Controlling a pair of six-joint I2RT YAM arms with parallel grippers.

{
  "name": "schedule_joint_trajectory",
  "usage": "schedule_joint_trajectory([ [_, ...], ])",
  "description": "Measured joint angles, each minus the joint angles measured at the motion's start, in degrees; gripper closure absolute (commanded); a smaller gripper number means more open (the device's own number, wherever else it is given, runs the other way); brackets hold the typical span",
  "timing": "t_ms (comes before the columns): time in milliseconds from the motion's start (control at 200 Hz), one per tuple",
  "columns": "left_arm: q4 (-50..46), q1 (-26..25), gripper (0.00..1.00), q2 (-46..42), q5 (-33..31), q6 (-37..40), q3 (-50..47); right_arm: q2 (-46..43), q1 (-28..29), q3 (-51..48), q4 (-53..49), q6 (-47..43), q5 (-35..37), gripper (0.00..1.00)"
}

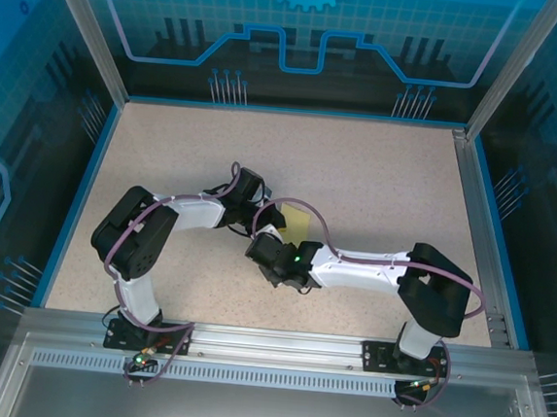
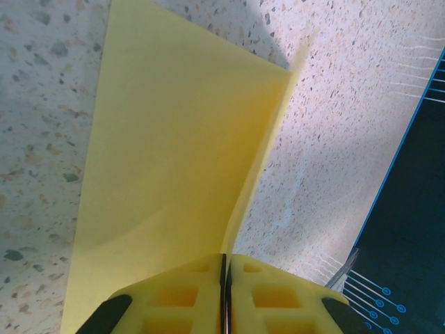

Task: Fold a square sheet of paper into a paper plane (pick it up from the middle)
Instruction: Fold the triangle a second time at the center of the table.

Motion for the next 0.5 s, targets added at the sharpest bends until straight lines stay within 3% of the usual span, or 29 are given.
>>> schedule_joint_trajectory([
  [250,-1.7,0.0,0.72,-1.7,-0.9,0.2,0.5,-4.2,-1.6,-2.9,1.9,-0.4,-2.8,0.98],
  [320,-2.8,0.0,0.65,-3.0,-2.4,0.5,0.6,-5.5,-3.4,-4.4,3.2,-0.7,-5.5,0.98],
  [500,-6.8,0.0,0.57,-7.5,-7.6,0.8,0.6,-7.4,-9.5,-7.9,7.1,-1.2,-15.0,0.97],
])
